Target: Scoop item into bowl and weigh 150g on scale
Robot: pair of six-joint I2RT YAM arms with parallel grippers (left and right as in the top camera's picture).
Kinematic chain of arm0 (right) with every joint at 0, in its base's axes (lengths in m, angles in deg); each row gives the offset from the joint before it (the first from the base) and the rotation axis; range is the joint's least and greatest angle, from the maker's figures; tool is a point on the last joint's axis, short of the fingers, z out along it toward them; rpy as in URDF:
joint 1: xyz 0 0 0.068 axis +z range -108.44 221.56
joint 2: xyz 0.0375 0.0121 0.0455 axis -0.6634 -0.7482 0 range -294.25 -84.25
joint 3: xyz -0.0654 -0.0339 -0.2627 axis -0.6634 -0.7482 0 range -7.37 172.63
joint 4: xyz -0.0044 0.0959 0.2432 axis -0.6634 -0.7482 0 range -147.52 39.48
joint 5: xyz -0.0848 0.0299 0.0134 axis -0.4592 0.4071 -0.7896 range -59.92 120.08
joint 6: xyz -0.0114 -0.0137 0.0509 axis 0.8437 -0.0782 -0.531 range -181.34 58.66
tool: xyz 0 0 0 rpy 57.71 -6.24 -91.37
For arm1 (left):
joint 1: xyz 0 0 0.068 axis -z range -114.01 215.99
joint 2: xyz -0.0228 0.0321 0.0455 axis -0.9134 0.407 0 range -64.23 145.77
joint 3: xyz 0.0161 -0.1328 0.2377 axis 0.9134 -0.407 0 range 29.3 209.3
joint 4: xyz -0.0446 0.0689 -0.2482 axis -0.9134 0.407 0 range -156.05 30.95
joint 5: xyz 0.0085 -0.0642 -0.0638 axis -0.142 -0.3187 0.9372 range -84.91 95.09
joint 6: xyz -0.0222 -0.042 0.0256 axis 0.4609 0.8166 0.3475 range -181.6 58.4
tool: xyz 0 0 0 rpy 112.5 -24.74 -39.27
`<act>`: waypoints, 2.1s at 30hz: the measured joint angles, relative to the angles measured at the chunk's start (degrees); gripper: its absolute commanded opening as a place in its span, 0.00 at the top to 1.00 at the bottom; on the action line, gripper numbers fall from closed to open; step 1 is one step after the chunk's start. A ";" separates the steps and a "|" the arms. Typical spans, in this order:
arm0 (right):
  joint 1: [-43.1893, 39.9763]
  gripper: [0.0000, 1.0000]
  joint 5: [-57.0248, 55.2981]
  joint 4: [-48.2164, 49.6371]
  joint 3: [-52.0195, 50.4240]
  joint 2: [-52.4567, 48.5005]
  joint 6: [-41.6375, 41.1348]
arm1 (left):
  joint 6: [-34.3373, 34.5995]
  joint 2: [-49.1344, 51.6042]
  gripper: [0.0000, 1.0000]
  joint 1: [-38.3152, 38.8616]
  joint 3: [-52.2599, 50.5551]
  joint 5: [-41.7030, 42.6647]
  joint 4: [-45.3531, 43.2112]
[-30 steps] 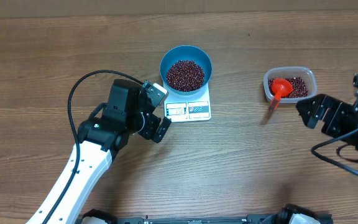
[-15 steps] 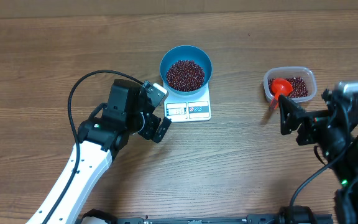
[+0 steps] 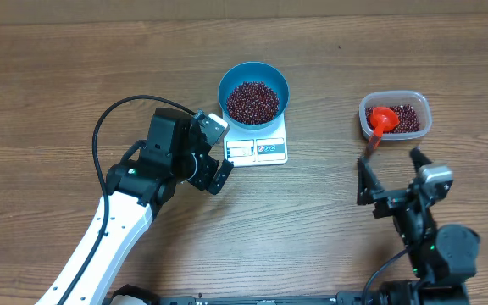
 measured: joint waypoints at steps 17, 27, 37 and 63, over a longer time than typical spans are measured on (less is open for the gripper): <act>2.08 0.00 -0.42 8.83 -16.48 9.44 0.02 | 0.00 0.00 0.01 0.00 0.00 0.00 0.02; 2.16 0.00 -0.44 5.46 -17.14 14.03 -0.02 | 0.00 0.00 0.00 0.00 0.00 0.00 0.02; 2.16 0.00 -0.46 5.44 -17.14 14.03 0.00 | 0.00 0.00 0.01 0.00 0.00 0.00 0.02; 2.16 0.00 -0.44 5.46 -17.14 14.03 0.00 | 0.00 0.00 0.00 0.00 0.00 -1.03 0.63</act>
